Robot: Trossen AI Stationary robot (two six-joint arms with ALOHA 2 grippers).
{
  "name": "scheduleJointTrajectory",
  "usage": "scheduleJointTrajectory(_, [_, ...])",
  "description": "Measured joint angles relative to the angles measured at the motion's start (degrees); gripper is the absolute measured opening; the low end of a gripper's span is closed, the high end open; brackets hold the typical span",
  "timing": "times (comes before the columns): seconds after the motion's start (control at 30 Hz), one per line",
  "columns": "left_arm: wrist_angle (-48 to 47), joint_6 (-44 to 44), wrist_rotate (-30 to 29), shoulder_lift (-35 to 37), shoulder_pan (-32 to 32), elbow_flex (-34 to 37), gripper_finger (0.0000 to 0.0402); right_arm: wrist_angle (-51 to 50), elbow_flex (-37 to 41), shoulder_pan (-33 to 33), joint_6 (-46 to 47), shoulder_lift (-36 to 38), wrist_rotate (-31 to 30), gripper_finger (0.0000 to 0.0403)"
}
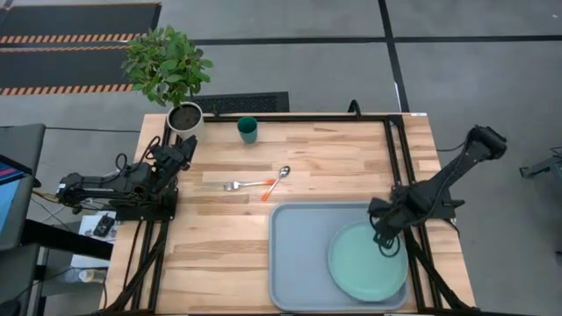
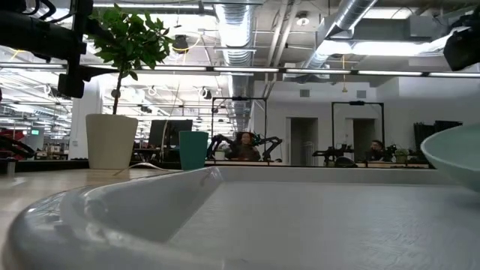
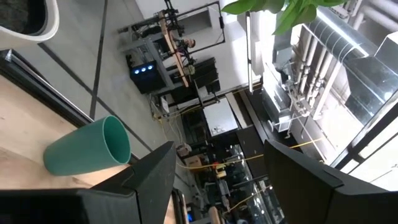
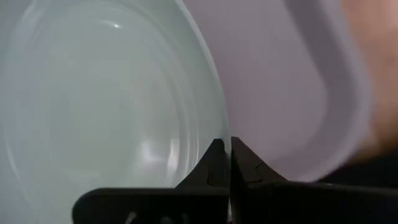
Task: Pick and place plate/cup/fork/spoon on tray
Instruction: Put the light blue plate on the blue serving tray
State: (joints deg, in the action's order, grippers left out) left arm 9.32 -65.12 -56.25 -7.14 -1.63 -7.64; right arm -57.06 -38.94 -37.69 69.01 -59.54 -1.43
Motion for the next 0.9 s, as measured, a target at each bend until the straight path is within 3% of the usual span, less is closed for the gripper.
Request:
scheduleJointTrajectory(0.4, [-3.1,-3.0,0.0,0.0,0.0,0.0,0.0231,4.8,-0.1,-2.4,0.2,-10.1,1.3,0.0003])
scheduleJointTrajectory(0.9, [-2.9,-3.2,0.1,0.0,0.0,0.0,0.0231,5.1,-0.2,-2.8,0.0,-14.8,1.6,0.0023])
